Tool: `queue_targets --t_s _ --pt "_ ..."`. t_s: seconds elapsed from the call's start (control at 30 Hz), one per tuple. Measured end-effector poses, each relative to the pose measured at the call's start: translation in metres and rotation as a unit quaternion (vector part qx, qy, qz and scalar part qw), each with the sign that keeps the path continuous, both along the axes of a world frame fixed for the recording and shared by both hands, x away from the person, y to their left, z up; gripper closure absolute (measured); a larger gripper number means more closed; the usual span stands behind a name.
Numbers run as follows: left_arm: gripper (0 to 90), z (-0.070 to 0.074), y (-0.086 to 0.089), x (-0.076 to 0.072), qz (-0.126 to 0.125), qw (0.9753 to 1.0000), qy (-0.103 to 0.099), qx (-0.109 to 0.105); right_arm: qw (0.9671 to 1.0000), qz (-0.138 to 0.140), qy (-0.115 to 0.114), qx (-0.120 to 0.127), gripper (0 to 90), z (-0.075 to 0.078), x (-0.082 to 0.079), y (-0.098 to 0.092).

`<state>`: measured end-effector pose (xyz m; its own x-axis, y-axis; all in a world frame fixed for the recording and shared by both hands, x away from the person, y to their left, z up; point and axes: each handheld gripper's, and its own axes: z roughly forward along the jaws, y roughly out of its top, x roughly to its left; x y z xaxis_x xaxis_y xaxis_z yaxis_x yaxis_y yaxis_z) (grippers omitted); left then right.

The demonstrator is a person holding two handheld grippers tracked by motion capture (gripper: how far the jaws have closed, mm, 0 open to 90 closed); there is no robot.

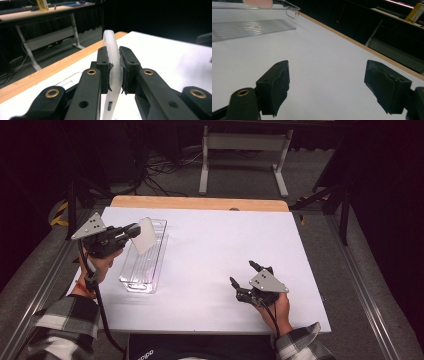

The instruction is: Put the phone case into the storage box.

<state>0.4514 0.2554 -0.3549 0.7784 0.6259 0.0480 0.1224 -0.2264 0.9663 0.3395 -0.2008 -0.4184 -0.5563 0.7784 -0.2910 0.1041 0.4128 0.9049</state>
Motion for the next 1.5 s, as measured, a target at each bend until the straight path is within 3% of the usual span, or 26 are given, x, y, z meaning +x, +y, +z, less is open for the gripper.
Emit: queue_targets --t_s 0.27,0.37,0.47,0.6,1.27,1.4,1.5 --pt "79.6 -0.011 -0.002 0.034 -0.008 0.9999 0.003 0.014 1.0 0.004 0.004 -0.003 20.9 -0.002 0.001 0.001" --pt "79.6 -0.012 -0.004 0.039 -0.009 0.9999 0.0 0.011 1.0 0.005 0.006 -0.004 21.2 -0.003 0.001 0.001" --pt "79.5 -0.014 -0.01 0.049 -0.009 0.9996 0.004 0.027 0.9999 0.008 0.003 -0.012 22.5 -0.005 0.001 0.002" --pt "79.6 -0.016 -0.014 0.058 -0.007 0.9997 0.008 0.024 0.9998 0.014 0.003 -0.016 22.5 -0.006 0.001 0.004" --pt "79.5 -0.037 -0.018 0.088 -0.002 0.9995 0.019 0.027 0.999 0.024 0.015 -0.035 22.2 -0.012 0.004 0.008" --pt "79.2 -0.034 -0.019 0.09 0.008 0.9991 0.012 0.041 0.9988 0.026 0.017 -0.038 21.8 -0.012 0.004 0.009" --pt "76.5 -0.034 -0.018 0.093 0.041 0.9975 0.002 0.057 0.9986 0.028 0.017 -0.041 21.7 -0.012 0.003 0.01"
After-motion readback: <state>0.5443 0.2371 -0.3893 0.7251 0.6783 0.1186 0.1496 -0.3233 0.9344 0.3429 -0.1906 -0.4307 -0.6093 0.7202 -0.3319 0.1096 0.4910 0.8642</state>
